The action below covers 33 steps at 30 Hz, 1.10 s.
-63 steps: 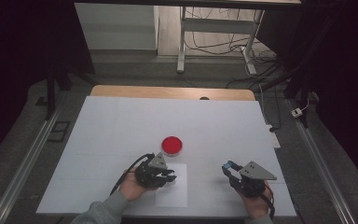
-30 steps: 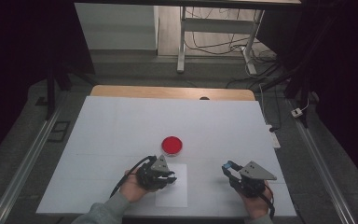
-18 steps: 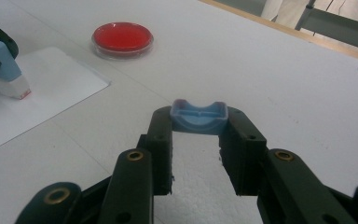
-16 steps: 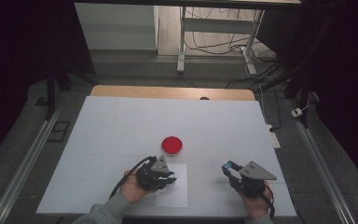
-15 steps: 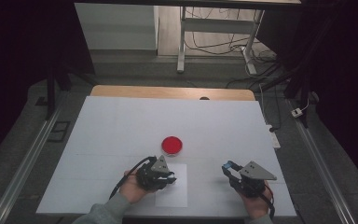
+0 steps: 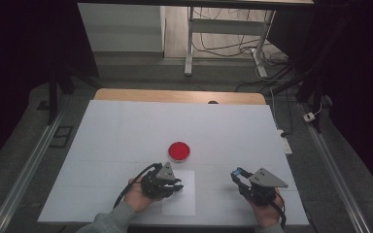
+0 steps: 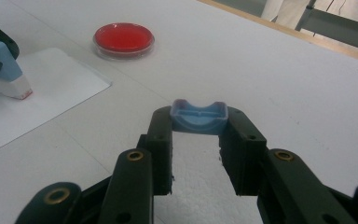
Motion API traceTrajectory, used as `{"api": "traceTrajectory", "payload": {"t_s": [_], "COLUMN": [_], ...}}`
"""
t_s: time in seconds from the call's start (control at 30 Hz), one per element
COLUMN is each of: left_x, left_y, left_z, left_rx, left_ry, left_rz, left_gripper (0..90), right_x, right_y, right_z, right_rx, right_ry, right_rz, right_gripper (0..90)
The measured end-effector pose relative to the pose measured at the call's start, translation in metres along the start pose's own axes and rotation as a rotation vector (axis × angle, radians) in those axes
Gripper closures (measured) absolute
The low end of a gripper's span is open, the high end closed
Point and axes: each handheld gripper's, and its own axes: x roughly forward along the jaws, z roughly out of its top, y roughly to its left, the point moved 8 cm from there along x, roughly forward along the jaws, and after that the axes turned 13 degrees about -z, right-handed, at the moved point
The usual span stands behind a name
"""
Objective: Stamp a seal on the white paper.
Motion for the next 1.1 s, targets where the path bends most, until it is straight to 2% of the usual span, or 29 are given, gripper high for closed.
{"api": "traceTrajectory", "payload": {"t_s": [1.1], "left_x": [0.0010], "left_y": [0.0003], "left_z": [0.0041], "left_rx": [-0.014], "left_ry": [0.048], "left_rz": [0.000], "left_gripper": [76.6], "right_x": [-0.0001], "right_y": [-0.0001], "right_z": [0.0001], "right_rx": [-0.004], "right_ry": [-0.001], "right_rz": [0.000], "right_gripper": [65.0]}}
